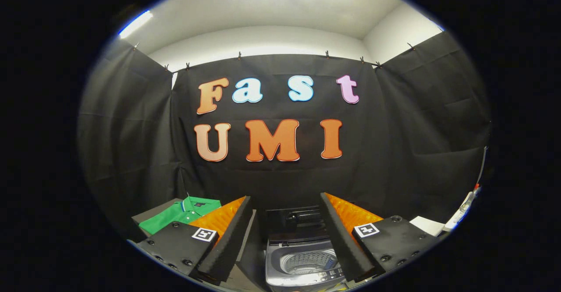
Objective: Put the clothes into the washing machine and then close the washing machine lid.
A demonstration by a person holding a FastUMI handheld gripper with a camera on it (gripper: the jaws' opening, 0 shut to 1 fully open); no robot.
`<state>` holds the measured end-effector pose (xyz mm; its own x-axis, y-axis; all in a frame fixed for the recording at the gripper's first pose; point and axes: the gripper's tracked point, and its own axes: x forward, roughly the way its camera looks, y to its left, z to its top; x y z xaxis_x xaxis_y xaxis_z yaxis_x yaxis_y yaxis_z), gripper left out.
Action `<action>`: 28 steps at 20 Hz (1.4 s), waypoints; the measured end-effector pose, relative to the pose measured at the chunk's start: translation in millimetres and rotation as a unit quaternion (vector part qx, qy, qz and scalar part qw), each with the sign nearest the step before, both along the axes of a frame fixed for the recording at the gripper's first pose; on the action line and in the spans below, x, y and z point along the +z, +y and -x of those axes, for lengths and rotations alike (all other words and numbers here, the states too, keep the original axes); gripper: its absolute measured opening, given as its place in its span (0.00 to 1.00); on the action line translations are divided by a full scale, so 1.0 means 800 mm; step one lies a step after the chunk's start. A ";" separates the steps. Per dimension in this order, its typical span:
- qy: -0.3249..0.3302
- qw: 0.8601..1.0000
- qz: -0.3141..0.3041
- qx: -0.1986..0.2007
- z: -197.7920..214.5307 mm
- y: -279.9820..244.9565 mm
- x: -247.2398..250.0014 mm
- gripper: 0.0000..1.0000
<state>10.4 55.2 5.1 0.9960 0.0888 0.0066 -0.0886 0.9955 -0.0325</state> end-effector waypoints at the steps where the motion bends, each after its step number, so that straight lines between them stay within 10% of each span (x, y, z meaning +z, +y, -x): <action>1: -0.003 1.000 0.002 0.003 -0.003 0.006 0.004 0.98; 16: 0.066 0.972 -0.027 0.222 -0.088 0.344 -0.039 0.98; 28: 0.219 0.961 -0.013 0.167 -0.123 0.426 -0.186 0.99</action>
<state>108.6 396.1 -144.0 0.8197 0.4095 -0.4006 -0.4030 0.9092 0.1048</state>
